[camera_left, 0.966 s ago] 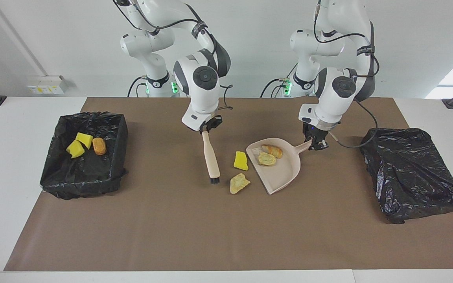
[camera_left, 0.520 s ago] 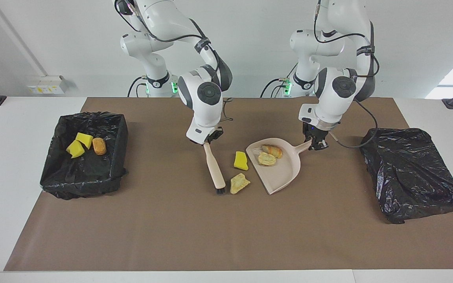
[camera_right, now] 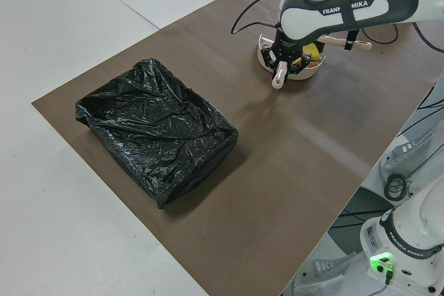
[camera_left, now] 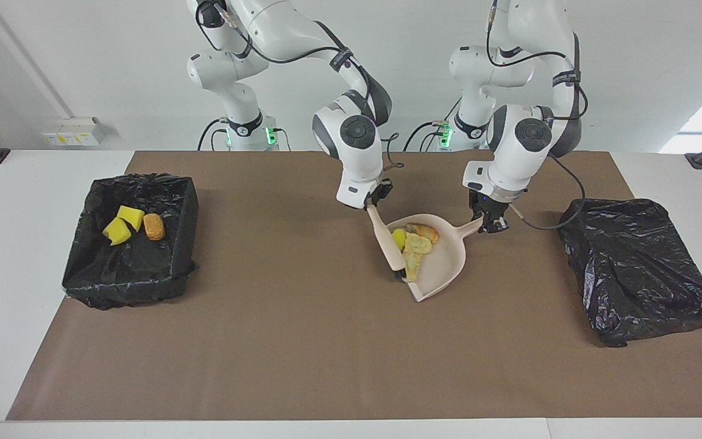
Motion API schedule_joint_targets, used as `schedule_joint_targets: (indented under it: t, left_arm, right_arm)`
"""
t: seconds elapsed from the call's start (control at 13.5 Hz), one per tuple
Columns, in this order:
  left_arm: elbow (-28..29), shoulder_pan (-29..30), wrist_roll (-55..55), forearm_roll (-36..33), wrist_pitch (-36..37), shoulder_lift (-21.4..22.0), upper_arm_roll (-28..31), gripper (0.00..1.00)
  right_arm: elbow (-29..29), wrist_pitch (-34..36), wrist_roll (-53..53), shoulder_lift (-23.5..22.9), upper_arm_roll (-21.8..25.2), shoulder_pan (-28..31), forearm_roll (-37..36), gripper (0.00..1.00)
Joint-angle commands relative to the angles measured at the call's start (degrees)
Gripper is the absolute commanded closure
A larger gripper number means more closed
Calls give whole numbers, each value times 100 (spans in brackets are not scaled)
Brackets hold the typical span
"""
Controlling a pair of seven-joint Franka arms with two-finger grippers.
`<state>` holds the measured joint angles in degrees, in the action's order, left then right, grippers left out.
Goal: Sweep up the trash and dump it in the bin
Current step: 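Sweep the yellow sponge pieces into the dustpan with the right gripper's brush, then brush the last pieces into the dustpan with the right gripper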
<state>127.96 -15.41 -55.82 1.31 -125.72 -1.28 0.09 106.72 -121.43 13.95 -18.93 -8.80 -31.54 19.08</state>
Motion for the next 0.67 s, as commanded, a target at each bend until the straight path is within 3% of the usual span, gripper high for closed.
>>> schedule_joint_targets:
  t: [0.0, 0.3, 0.59]
  left_arm:
    - [19, -15, -26, 36, -23, 31, 26, 100]
    - [-34, 38, -35, 53, -32, 23, 26, 100]
    - [-140, 301, -105, 246, -23, 84, 26, 100]
  right_arm:
    - [-82, -56, 81, -58, -25, 16, 553, 100]
    - [-55, 548, 91, 187, 54, 270, 457, 100]
    - [32, 1611, 108, 950, 45, 771, -194, 100]
